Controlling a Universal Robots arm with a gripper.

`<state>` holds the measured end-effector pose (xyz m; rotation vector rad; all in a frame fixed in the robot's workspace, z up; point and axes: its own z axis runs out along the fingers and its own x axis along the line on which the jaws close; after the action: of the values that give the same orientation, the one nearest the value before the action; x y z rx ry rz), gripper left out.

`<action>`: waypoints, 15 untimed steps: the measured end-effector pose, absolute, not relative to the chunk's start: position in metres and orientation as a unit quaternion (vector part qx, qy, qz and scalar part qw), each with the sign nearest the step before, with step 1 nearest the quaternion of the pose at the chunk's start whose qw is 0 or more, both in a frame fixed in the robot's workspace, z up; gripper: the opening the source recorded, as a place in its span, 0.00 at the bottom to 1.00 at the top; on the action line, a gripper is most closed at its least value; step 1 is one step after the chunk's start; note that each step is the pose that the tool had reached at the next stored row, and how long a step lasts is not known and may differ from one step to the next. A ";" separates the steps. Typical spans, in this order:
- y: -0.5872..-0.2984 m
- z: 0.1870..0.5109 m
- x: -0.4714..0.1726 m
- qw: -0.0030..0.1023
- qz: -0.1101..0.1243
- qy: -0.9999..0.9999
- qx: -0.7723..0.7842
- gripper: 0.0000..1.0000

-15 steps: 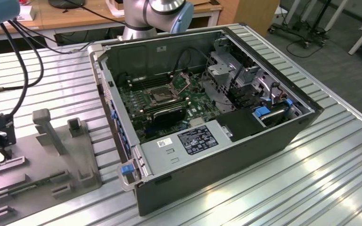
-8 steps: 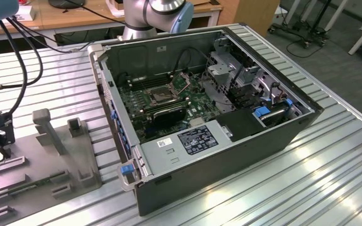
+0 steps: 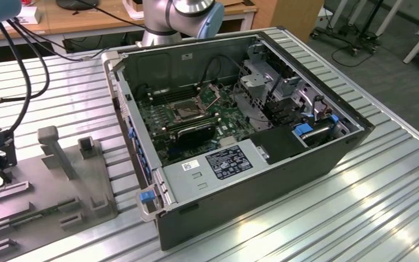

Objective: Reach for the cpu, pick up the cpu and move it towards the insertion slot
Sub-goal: 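Pick up the cpu and move it towards the insertion slot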

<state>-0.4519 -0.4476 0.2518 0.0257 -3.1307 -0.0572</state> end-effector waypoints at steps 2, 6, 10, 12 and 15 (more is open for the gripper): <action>-0.448 0.254 -0.452 0.005 -0.018 -1.000 0.008 0.55; -0.448 0.254 -0.452 0.005 -0.018 -1.000 0.008 0.55; -0.448 0.256 -0.452 0.005 -0.018 -1.000 0.008 0.55; -0.448 0.258 -0.452 0.005 -0.018 -1.000 0.008 0.55; -0.448 0.261 -0.452 0.005 -0.018 -1.000 0.008 0.55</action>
<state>-0.4519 -0.4476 0.2605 0.0257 -3.1312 -0.0577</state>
